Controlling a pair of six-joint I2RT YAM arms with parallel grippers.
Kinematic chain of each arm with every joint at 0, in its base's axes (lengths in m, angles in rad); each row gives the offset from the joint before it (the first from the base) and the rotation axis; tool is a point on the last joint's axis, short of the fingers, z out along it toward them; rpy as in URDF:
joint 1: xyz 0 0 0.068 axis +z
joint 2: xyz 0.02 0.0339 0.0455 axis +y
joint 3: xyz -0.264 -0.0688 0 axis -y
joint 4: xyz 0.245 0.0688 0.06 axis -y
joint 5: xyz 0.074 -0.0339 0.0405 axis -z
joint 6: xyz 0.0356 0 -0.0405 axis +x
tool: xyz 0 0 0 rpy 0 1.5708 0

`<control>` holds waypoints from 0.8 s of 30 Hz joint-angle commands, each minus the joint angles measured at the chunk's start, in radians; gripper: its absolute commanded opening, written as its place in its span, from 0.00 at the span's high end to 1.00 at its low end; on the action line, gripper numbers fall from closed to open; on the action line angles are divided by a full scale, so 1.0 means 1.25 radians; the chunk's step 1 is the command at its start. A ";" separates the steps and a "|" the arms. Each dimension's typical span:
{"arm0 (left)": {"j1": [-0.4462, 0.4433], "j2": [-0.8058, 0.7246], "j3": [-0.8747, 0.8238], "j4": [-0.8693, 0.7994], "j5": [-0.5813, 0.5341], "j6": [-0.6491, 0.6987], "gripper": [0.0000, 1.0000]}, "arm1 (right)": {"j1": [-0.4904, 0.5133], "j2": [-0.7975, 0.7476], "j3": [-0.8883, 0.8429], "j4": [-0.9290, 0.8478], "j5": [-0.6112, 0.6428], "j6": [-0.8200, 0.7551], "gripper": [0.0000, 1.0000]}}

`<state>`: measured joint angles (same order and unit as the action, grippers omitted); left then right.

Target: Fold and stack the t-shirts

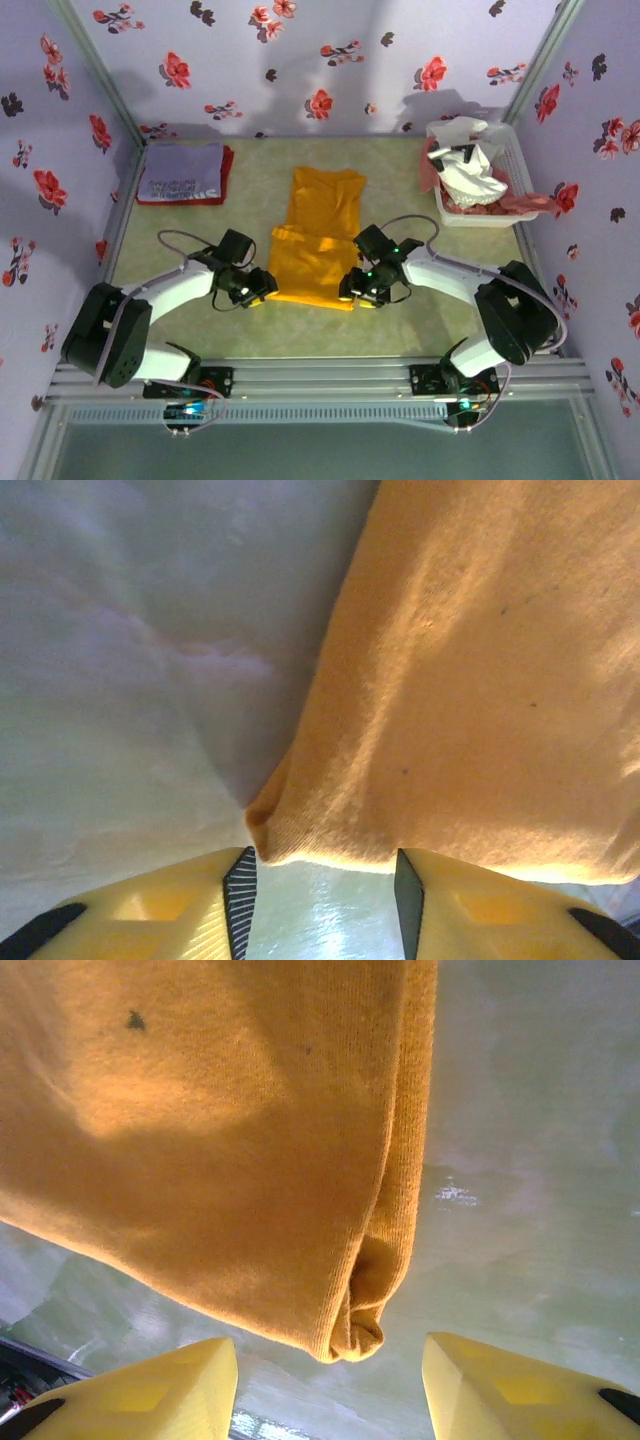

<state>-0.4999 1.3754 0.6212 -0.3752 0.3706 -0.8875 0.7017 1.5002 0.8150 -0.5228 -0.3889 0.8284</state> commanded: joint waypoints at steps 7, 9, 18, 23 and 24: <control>-0.028 0.046 0.022 0.037 0.017 -0.015 0.69 | 0.007 0.037 -0.010 0.027 -0.010 0.021 0.48; -0.035 0.050 0.022 0.041 0.015 -0.022 0.74 | 0.007 0.041 -0.010 0.027 -0.013 0.017 0.50; -0.062 0.050 0.020 0.040 -0.003 -0.040 0.91 | 0.007 0.070 -0.009 0.040 -0.014 0.007 0.58; -0.080 0.039 0.016 0.036 -0.010 -0.060 1.00 | 0.007 0.082 -0.007 0.036 -0.013 -0.005 0.66; -0.086 0.035 0.016 0.030 -0.012 -0.063 1.00 | 0.008 0.079 -0.005 0.033 -0.013 -0.005 0.71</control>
<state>-0.5869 1.4277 0.6292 -0.3210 0.3691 -0.9409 0.7052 1.5887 0.8139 -0.4747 -0.3996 0.8371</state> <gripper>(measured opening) 0.080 0.329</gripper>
